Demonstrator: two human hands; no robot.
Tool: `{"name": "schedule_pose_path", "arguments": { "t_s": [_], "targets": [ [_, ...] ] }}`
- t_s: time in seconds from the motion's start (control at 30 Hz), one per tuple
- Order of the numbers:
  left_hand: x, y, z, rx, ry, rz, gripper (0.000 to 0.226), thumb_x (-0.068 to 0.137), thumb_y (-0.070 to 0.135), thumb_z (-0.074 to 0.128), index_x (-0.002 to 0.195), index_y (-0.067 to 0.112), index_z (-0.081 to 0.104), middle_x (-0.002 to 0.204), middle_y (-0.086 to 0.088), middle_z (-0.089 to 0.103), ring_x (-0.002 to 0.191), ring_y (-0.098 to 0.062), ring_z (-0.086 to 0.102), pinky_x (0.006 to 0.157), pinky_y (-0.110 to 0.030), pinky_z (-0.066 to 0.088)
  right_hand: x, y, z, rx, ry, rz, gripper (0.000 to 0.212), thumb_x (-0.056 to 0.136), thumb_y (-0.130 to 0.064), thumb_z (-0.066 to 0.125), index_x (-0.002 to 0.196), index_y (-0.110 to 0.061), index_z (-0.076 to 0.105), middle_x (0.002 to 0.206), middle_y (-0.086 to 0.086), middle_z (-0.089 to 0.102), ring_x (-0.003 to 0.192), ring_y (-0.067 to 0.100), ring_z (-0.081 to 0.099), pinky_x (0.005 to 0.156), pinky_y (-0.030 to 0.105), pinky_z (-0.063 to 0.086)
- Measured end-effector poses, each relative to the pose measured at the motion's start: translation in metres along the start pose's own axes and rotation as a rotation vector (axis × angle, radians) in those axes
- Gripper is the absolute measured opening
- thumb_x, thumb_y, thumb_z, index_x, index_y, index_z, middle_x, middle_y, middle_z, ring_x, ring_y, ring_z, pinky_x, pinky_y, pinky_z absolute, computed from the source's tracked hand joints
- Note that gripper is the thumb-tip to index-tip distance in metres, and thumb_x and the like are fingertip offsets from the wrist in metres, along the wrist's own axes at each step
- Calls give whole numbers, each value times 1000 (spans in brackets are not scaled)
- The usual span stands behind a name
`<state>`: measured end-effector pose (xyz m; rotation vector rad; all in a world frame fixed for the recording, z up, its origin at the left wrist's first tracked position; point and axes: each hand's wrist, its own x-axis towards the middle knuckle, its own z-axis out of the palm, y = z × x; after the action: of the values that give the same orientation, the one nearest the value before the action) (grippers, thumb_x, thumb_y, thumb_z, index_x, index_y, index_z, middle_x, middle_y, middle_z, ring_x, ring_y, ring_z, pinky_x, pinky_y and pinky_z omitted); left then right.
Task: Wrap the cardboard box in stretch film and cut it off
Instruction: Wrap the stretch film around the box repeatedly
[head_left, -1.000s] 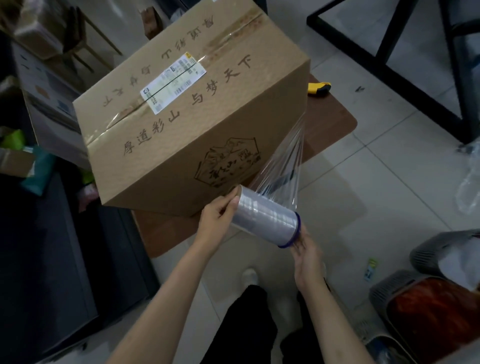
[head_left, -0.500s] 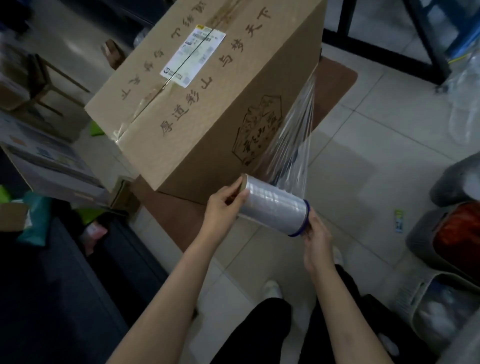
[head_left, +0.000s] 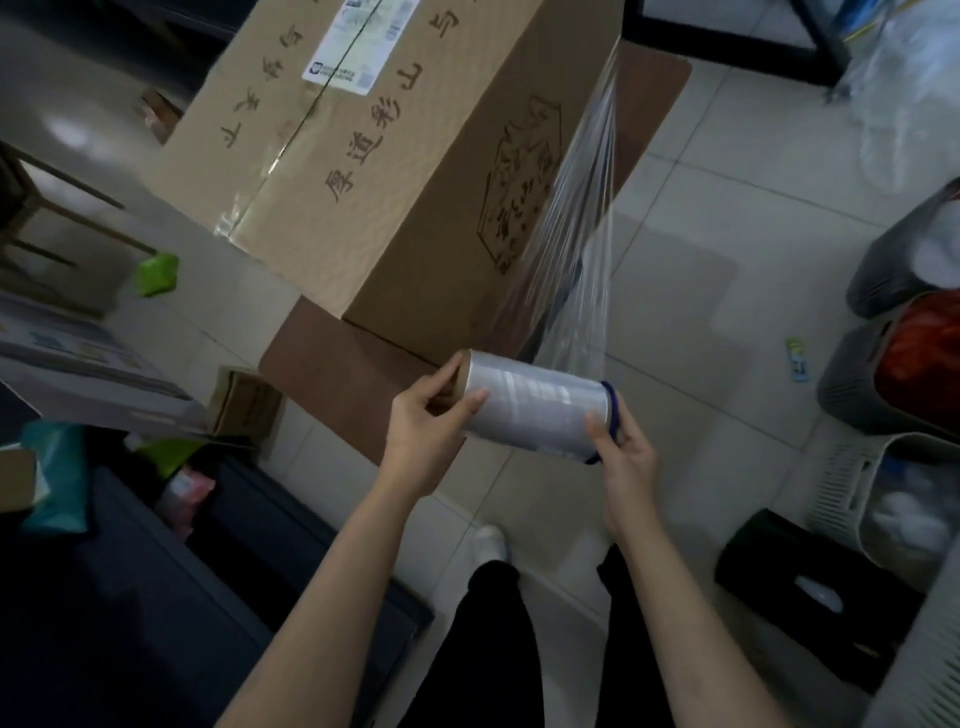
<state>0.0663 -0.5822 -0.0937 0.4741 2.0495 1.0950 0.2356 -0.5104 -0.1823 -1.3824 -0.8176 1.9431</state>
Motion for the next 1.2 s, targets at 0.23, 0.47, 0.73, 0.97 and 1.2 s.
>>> {"name": "schedule_pose_path", "arguments": {
  "t_s": [0.23,0.47,0.73,0.97,1.2],
  "targets": [
    [-2,-30,-69,82,-58,24,58,74,26,78,128,17,58,116,7,66,108,1,59,97,-24,47,-55,42,49,7,89,-77,53,83,-2,65,132,-14,50,115,1,64,88,-10,64,86,15,51],
    [3,-41,-126,152,-106,47,56,71,19,80,122,30,58,110,6,68,103,-4,62,89,-20,51,-86,86,102,12,144,-61,56,77,0,72,129,-10,54,111,-2,65,82,-13,63,73,9,49],
    [16,-54,-170,214,-102,31,64,70,17,81,129,19,56,97,3,64,90,-5,59,77,-7,48,-96,117,144,7,159,-25,56,75,-1,74,121,-26,55,105,-5,68,91,-2,65,89,25,50],
    [59,-57,-201,324,-282,43,36,71,14,80,100,29,65,52,17,58,57,6,55,58,-8,42,-106,132,188,95,320,-40,56,76,3,71,126,-17,54,106,-1,67,82,-12,63,78,10,50],
    [103,-41,-243,477,-471,100,49,72,19,80,116,5,65,103,-3,73,96,-11,68,86,-26,54,-107,163,263,347,434,-12,48,79,-2,70,124,-15,59,109,1,68,88,-5,66,76,14,52]
  ]
}}
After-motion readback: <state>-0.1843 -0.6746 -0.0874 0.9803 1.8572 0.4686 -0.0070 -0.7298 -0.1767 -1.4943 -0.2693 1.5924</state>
